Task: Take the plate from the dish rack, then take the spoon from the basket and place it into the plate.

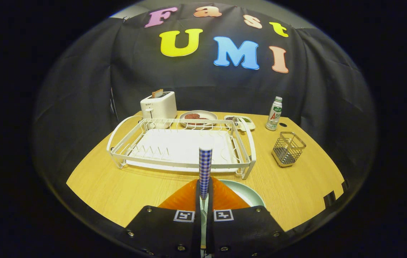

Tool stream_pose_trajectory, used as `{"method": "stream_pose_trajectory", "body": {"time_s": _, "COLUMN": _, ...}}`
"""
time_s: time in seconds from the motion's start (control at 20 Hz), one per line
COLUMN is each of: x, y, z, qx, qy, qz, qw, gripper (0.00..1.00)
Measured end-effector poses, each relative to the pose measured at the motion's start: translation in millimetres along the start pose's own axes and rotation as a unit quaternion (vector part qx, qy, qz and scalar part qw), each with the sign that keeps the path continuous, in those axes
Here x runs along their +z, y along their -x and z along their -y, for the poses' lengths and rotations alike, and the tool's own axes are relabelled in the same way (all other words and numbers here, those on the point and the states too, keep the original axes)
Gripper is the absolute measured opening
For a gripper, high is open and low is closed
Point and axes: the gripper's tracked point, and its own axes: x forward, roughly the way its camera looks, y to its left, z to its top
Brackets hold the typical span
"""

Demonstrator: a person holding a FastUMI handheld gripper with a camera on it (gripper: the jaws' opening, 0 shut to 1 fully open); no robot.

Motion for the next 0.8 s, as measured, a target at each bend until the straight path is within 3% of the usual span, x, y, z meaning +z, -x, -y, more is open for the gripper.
{"method": "stream_pose_trajectory", "body": {"time_s": 0.8, "x": -13, "y": 1, "z": 30, "qx": -0.036, "qy": -0.065, "qz": -0.011, "qw": 0.997, "gripper": 0.18}}
